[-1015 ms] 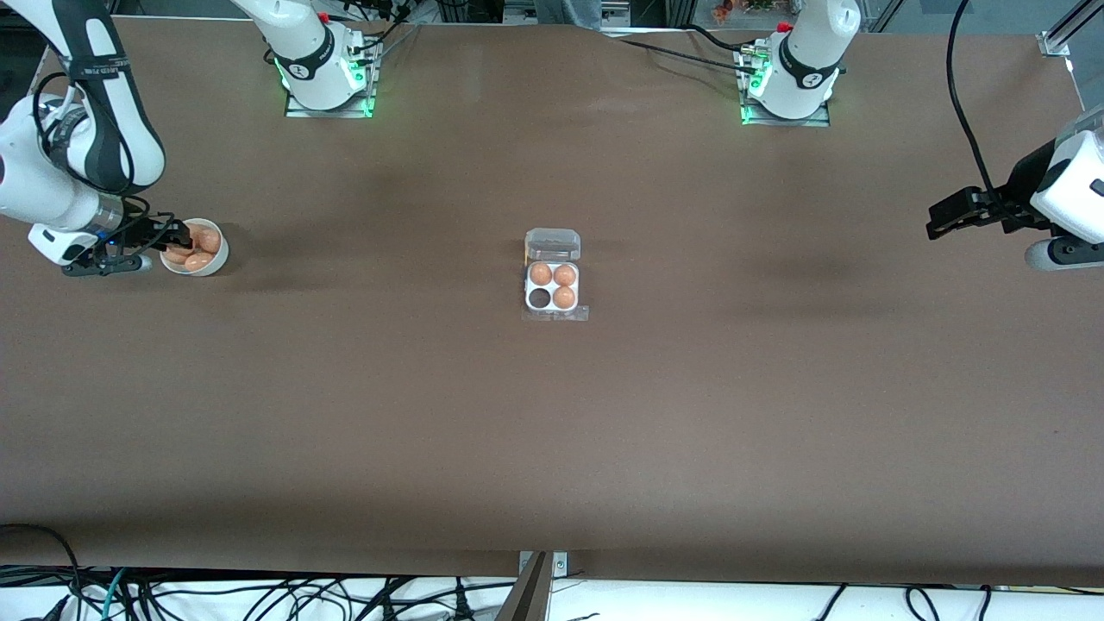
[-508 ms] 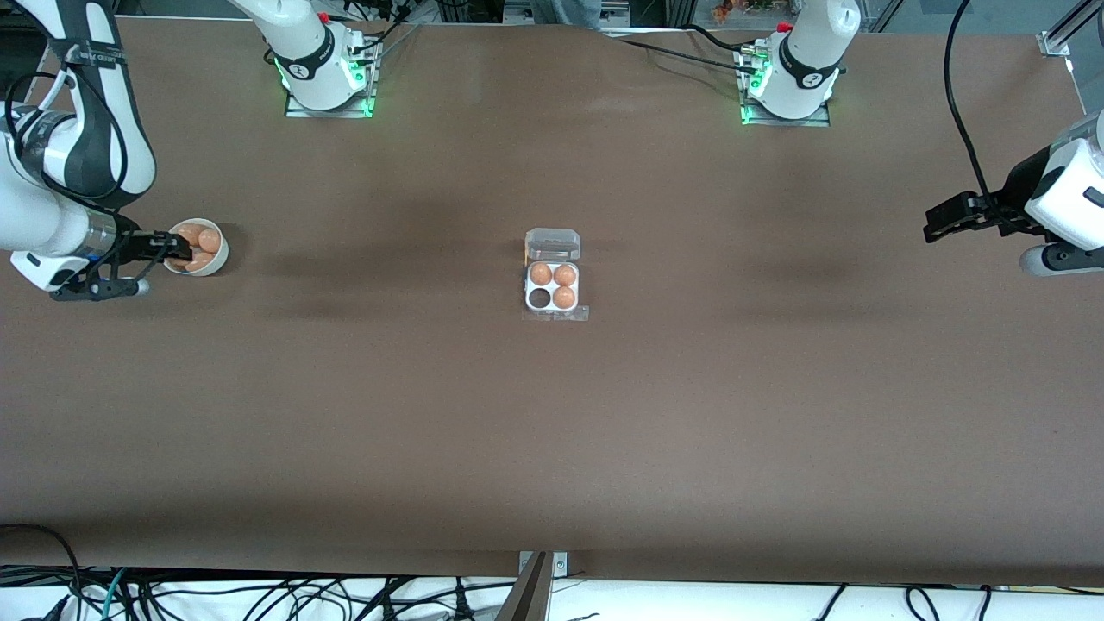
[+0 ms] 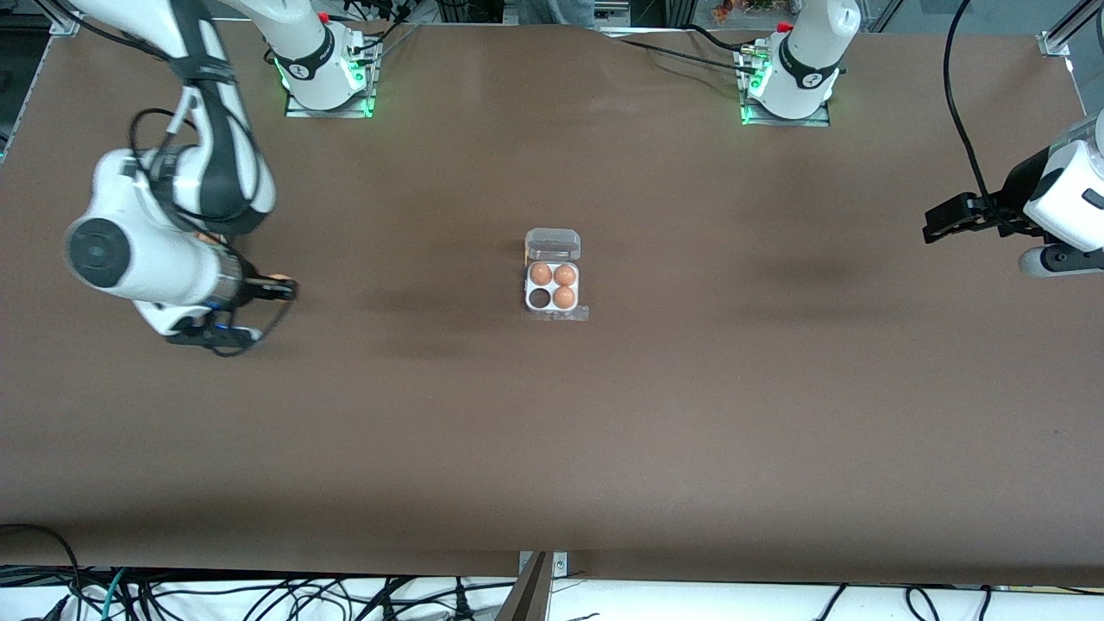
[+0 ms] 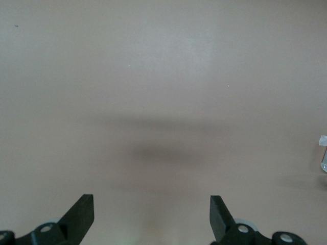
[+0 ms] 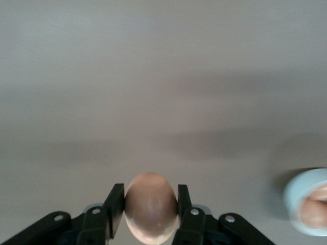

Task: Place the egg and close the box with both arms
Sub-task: 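Lift the egg and carry it with the right gripper to the carton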

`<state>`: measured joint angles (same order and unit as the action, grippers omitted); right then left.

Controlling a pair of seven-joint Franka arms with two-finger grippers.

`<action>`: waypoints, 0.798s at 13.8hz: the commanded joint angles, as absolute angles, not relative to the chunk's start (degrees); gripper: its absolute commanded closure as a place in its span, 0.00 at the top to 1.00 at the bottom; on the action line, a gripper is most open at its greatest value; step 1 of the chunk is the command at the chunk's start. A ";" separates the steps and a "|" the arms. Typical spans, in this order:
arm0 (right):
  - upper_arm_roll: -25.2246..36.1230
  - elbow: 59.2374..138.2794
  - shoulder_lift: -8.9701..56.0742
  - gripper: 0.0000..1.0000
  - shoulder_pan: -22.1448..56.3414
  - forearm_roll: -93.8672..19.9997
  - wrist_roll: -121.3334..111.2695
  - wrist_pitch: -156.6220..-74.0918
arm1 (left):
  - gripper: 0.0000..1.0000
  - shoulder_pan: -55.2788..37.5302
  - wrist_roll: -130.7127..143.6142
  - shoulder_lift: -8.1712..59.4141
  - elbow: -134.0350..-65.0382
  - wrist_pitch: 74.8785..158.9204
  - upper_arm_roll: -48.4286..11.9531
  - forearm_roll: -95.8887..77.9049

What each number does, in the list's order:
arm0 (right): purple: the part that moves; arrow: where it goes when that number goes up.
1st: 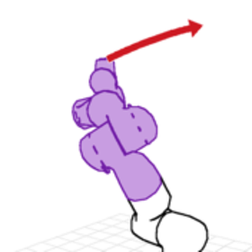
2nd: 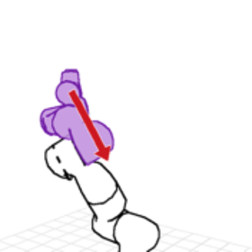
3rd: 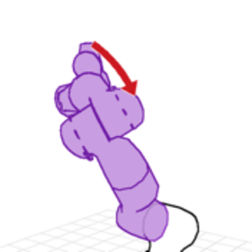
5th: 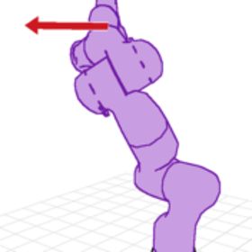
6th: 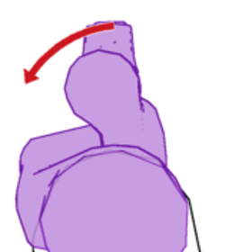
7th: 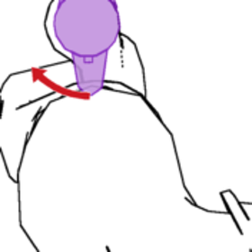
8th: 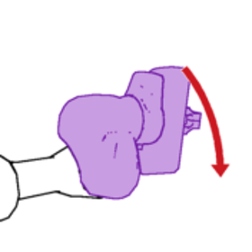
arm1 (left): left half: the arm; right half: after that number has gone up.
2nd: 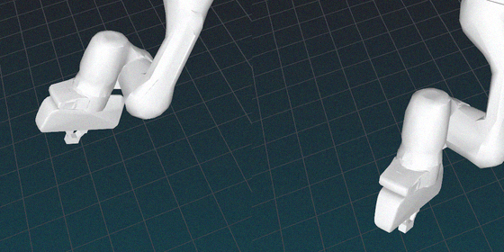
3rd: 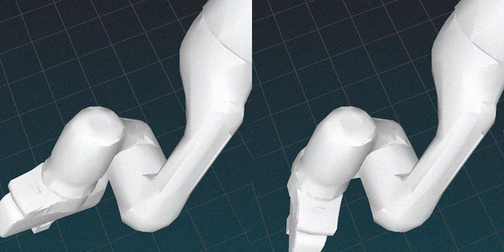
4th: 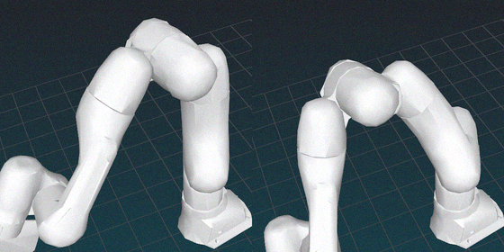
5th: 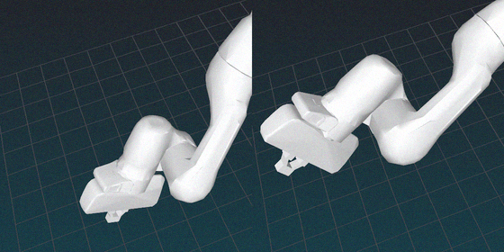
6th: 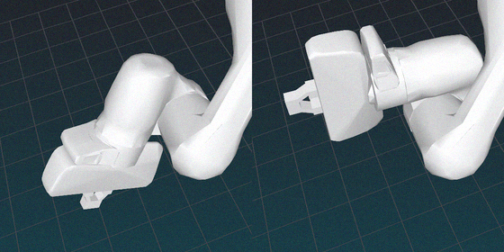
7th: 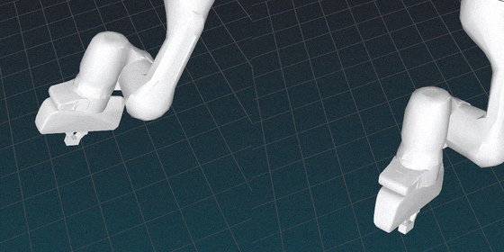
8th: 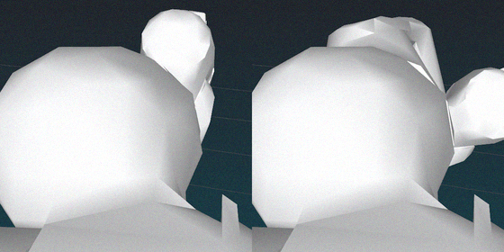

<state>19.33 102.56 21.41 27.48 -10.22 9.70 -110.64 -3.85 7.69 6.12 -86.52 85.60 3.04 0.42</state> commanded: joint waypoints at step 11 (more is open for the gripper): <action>16.36 83.33 37.88 0.32 46.67 -22.76 47.00 -111.00 | 1.00 -4.13 6.77 6.77 -83.58 85.08 3.16 0.53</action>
<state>18.07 86.06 36.60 46.19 -21.76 43.16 -110.88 -3.86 7.69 6.12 -85.18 85.70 3.02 0.42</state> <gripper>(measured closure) 0.529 0.000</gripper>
